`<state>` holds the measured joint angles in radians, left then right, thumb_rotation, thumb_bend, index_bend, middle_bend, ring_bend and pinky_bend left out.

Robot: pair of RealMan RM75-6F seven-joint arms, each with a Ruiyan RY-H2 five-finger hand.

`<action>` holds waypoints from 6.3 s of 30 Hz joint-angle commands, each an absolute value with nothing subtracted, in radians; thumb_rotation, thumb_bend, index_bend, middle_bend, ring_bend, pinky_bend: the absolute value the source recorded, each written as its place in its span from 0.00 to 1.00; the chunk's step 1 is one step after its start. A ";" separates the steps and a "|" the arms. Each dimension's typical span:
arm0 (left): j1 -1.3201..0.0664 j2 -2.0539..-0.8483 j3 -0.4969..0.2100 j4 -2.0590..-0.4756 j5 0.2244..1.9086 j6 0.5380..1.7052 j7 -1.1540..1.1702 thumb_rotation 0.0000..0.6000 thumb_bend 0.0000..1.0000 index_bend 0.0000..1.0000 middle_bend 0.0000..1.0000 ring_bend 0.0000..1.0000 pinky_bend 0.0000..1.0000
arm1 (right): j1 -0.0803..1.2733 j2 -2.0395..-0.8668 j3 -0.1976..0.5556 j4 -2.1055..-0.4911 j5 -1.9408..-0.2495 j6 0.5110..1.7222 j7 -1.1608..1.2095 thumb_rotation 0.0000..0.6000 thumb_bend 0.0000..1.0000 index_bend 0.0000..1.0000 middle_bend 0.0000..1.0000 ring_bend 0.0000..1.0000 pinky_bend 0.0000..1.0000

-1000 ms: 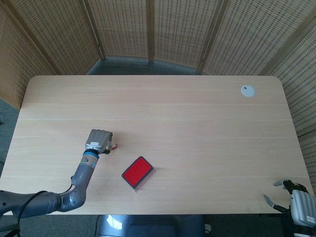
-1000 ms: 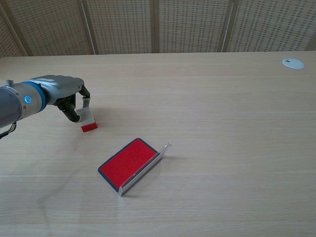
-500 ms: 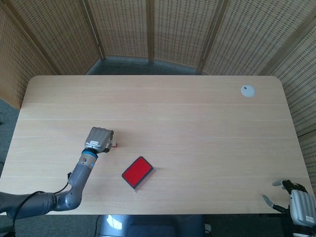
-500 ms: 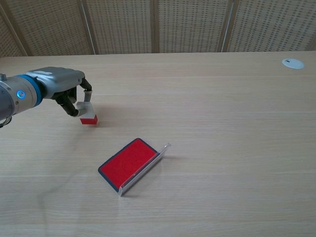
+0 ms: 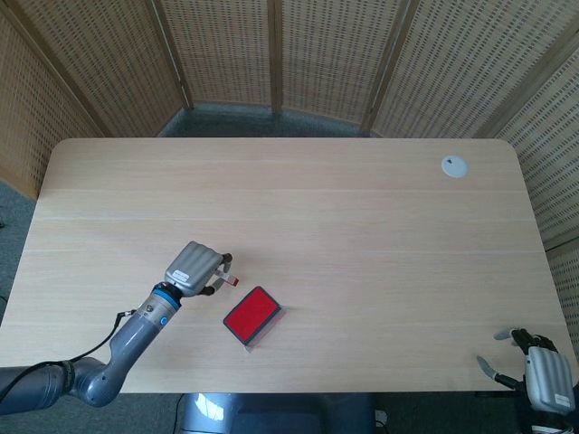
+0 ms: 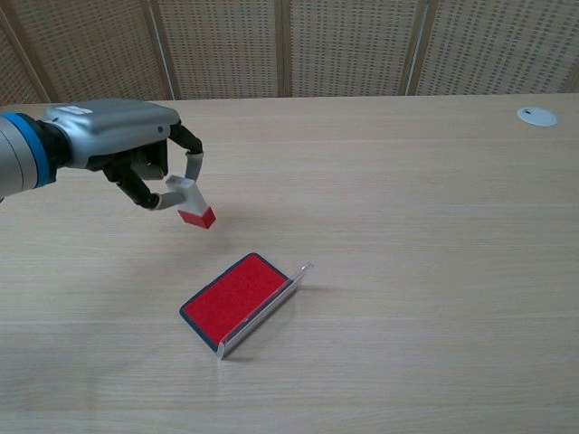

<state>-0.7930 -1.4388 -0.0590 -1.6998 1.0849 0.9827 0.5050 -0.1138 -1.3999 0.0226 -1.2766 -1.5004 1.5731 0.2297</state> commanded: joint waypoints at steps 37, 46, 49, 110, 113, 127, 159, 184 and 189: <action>-0.852 -1.609 0.001 -1.591 1.075 0.854 0.595 1.00 0.45 0.65 1.00 1.00 1.00 | -0.142 -1.384 0.027 -1.262 -1.489 1.595 0.265 0.71 0.22 0.43 0.42 0.45 0.31; -0.856 -1.627 0.010 -1.576 1.052 0.847 0.610 1.00 0.45 0.65 1.00 1.00 1.00 | -0.145 -1.386 0.029 -1.252 -1.487 1.595 0.273 0.71 0.22 0.43 0.42 0.46 0.31; -0.857 -1.632 0.013 -1.572 1.046 0.844 0.613 1.00 0.45 0.65 1.00 1.00 1.00 | -0.146 -1.387 0.029 -1.251 -1.487 1.594 0.273 0.71 0.22 0.43 0.42 0.46 0.31; -0.718 -1.506 0.018 -1.481 1.115 0.896 0.458 0.92 0.34 0.65 1.00 1.00 1.00 | -0.131 -1.390 0.030 -1.289 -1.495 1.585 0.216 0.71 0.22 0.43 0.42 0.46 0.31; -0.718 -1.506 0.018 -1.480 1.112 0.892 0.464 0.91 0.34 0.65 1.00 1.00 1.00 | -0.130 -1.390 0.030 -1.288 -1.494 1.583 0.217 0.71 0.22 0.43 0.42 0.46 0.31; -0.715 -1.509 0.017 -1.483 1.106 0.889 0.493 0.90 0.33 0.65 1.00 1.00 1.00 | -0.131 -1.391 0.031 -1.284 -1.496 1.587 0.222 0.71 0.22 0.43 0.42 0.46 0.31; -0.706 -1.486 0.016 -1.507 1.081 0.896 0.536 0.86 0.14 0.64 1.00 1.00 1.00 | -0.134 -1.390 0.030 -1.285 -1.502 1.598 0.229 0.70 0.22 0.43 0.42 0.47 0.31; -0.529 -1.240 0.060 -1.807 1.277 1.210 0.419 0.75 0.10 0.49 1.00 1.00 0.99 | -0.108 -1.357 0.042 -1.346 -1.533 1.611 0.164 0.71 0.22 0.43 0.42 0.47 0.31; -0.415 -1.206 0.098 -1.840 1.414 1.377 0.295 0.75 0.09 0.49 1.00 0.95 0.93 | -0.091 -1.337 0.035 -1.393 -1.562 1.607 0.120 0.70 0.22 0.43 0.42 0.46 0.30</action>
<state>-0.4912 -1.2390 0.0690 -1.8071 1.3390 1.2797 0.3754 -0.0984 -1.3446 0.0385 -1.3783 -1.5515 1.6090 0.1331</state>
